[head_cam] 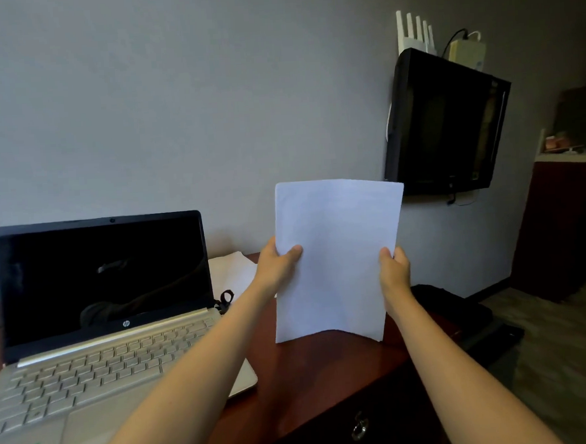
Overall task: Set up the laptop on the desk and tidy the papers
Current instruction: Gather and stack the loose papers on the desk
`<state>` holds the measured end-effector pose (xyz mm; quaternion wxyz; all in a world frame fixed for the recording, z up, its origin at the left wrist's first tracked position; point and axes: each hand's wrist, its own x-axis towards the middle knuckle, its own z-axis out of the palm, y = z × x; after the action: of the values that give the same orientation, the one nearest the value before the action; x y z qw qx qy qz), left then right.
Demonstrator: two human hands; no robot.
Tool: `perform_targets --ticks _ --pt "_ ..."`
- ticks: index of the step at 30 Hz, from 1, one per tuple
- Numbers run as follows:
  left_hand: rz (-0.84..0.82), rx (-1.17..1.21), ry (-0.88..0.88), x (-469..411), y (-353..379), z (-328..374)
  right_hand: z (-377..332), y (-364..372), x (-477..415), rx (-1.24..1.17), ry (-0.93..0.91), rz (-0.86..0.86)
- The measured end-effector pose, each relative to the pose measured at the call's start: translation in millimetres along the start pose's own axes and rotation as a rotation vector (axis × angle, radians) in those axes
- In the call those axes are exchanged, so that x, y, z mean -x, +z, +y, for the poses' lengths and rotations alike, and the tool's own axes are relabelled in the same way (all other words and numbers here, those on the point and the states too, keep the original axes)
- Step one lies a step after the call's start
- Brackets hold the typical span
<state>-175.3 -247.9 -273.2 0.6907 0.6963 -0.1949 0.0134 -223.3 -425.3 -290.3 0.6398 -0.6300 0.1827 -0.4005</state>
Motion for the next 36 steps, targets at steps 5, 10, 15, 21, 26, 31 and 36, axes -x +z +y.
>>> perform_targets --ticks 5,10,15,21,26,31,36 --pt "-0.049 -0.162 -0.014 12 -2 -12 12 3 11 0.076 0.02 0.033" --pt "0.084 -0.092 -0.046 4 -10 -14 4 2 12 0.16 -0.034 0.042" --pt "0.209 0.148 -0.076 7 -28 -1 5 4 19 0.325 -0.067 0.127" --pt "0.329 0.306 -0.103 16 -54 2 3 29 55 -0.298 0.465 -0.187" --pt "0.433 0.35 -0.114 19 -80 5 3 66 89 -0.238 0.425 -0.467" --pt "0.545 0.215 0.018 36 -117 18 -9 101 110 -0.241 0.386 -0.451" --pt "0.701 0.013 0.219 55 -173 25 -18 129 128 -0.243 0.412 -0.454"
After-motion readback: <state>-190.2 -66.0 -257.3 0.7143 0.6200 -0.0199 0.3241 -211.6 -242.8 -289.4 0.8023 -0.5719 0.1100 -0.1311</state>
